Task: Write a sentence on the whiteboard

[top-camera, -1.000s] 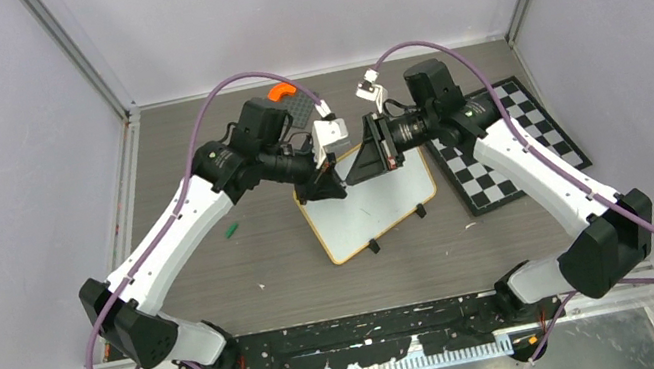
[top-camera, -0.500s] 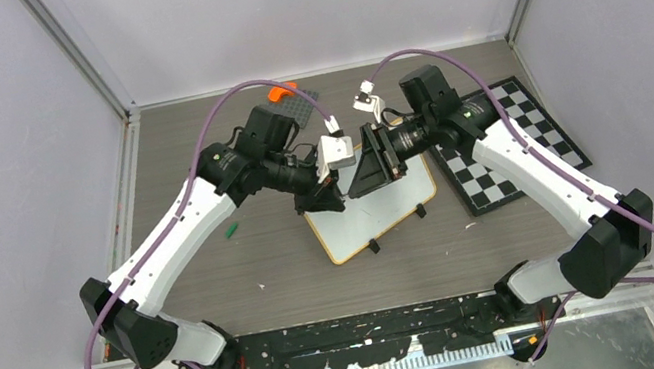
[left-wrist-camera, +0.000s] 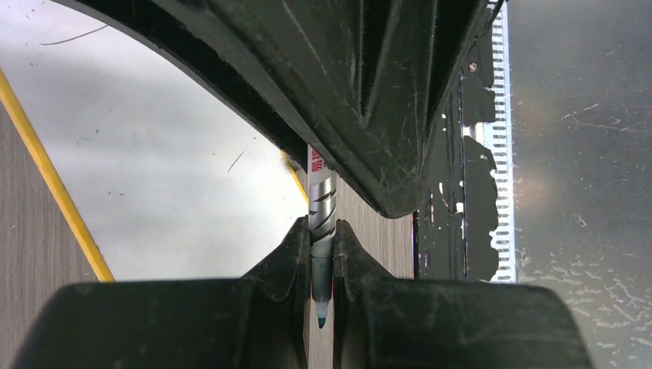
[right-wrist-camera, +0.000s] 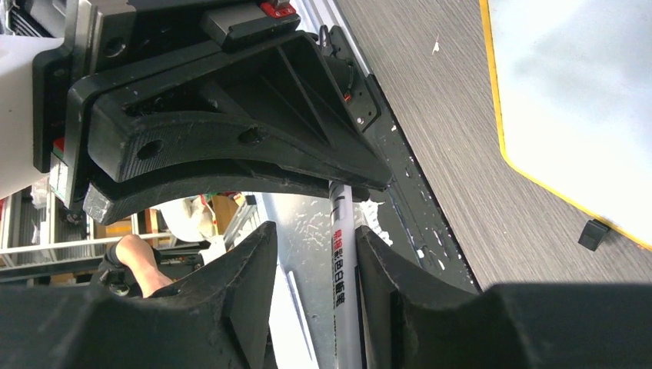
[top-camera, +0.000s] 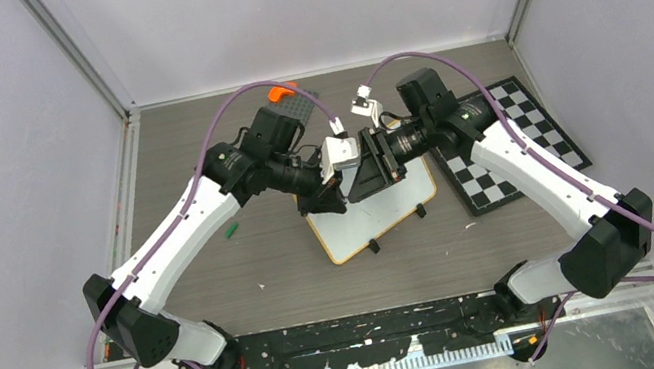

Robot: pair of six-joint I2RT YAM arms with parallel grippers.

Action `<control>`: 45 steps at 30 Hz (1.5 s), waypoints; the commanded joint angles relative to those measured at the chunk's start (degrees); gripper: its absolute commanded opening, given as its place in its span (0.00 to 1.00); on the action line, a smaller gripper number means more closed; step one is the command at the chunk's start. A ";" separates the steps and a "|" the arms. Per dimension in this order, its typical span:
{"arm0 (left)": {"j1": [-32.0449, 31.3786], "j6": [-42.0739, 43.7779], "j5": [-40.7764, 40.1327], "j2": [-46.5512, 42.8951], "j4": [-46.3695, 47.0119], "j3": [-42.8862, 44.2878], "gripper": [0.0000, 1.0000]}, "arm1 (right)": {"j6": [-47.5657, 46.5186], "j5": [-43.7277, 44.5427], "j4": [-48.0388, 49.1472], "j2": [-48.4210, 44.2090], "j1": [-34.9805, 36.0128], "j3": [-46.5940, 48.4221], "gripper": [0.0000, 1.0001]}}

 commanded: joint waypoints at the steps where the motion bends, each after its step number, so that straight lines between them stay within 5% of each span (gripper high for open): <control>1: -0.19 -0.78 -1.89 -0.32 0.93 1.29 0.00 | -1.94 -0.10 -1.84 -1.26 0.45 2.59 0.47; 33: -3.91 -4.52 0.81 3.07 2.34 6.22 0.00 | 0.18 2.76 1.18 -0.72 0.42 2.59 0.32; 40: -4.10 -4.81 -0.74 2.87 2.21 6.12 0.01 | -0.71 2.80 0.71 -0.74 0.41 2.59 0.01; 45: -1.11 -6.62 -0.85 0.82 0.63 5.52 0.62 | -6.04 4.55 -2.95 -1.04 0.32 3.26 0.00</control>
